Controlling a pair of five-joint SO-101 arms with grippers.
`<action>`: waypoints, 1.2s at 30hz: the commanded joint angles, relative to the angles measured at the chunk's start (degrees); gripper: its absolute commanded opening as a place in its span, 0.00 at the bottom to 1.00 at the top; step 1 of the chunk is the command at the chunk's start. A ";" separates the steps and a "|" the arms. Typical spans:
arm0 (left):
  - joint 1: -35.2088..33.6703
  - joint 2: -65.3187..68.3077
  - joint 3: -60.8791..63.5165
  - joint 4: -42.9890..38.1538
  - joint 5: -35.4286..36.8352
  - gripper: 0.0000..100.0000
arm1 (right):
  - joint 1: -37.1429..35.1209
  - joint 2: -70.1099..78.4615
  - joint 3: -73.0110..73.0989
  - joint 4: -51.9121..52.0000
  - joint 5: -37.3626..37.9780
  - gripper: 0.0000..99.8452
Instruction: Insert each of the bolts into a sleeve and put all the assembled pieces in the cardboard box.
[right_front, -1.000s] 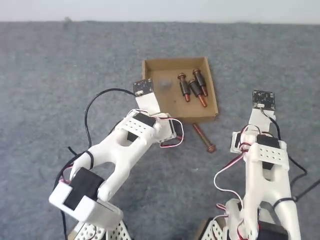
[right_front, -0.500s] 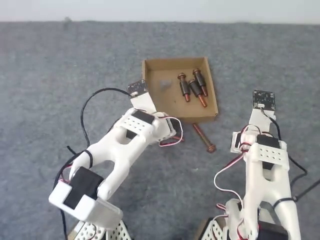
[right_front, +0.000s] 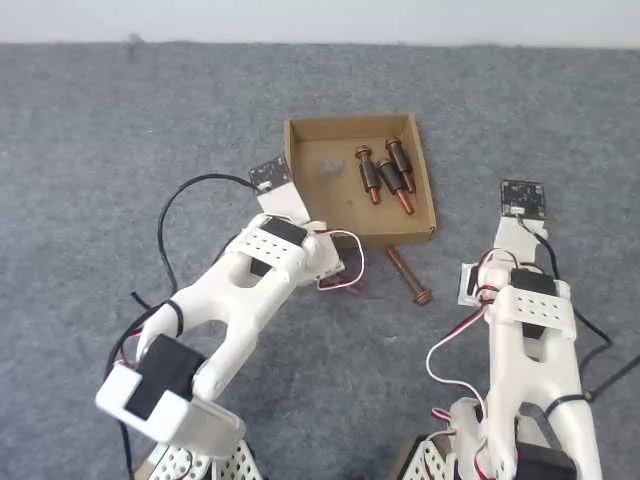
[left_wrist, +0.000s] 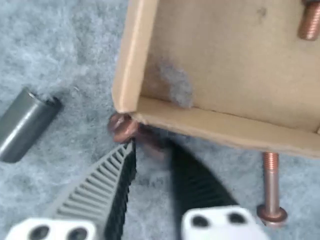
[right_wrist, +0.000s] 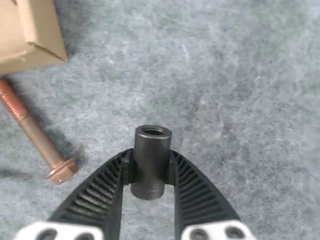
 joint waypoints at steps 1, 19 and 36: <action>-0.62 -0.62 0.40 1.14 -3.69 0.02 | -0.57 -2.68 -0.44 -0.84 0.88 0.01; -2.02 -11.87 0.92 11.43 -15.38 0.02 | -0.57 -2.68 -0.35 -0.84 0.88 0.01; -0.62 -4.92 2.77 4.48 -1.58 0.29 | -0.57 -2.68 -0.35 -0.84 0.88 0.01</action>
